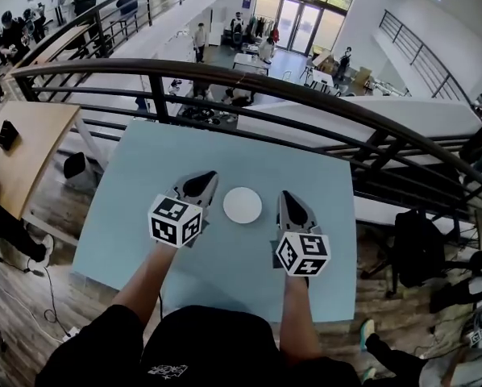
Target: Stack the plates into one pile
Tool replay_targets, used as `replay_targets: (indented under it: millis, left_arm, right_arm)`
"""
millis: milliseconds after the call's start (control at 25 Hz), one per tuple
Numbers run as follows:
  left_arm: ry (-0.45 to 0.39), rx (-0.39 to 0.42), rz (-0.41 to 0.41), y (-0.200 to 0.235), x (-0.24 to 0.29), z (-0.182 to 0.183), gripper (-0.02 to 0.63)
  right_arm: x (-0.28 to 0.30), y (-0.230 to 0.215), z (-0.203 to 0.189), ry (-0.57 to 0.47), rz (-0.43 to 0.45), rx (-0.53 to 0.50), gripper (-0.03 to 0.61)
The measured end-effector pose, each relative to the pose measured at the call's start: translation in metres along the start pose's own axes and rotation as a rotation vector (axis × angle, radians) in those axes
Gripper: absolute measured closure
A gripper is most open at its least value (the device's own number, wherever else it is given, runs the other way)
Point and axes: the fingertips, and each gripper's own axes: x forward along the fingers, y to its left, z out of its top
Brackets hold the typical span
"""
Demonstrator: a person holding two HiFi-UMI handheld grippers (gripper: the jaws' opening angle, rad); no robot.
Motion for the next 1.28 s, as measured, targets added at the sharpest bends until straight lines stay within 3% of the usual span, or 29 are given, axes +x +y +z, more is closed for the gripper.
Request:
replay_targets:
  millis: [440, 760, 1280]
  left_arm:
    - [-0.123, 0.149, 0.053, 0.014, 0.001, 0.056, 0.604]
    - [-0.176, 0.199, 0.072, 0.019, 0.007, 0.081, 0.604]
    - [-0.195, 0.220, 0.107, 0.028, -0.002, 0.078, 0.604]
  right_arm:
    - [0.007, 0.000, 0.037, -0.058, 0.010, 0.005, 0.571]
    - [0.012, -0.005, 0.057, -0.095, 0.007, 0.011, 0.571]
    - [0.004, -0.008, 0.066, -0.131, -0.013, -0.023, 0.571]
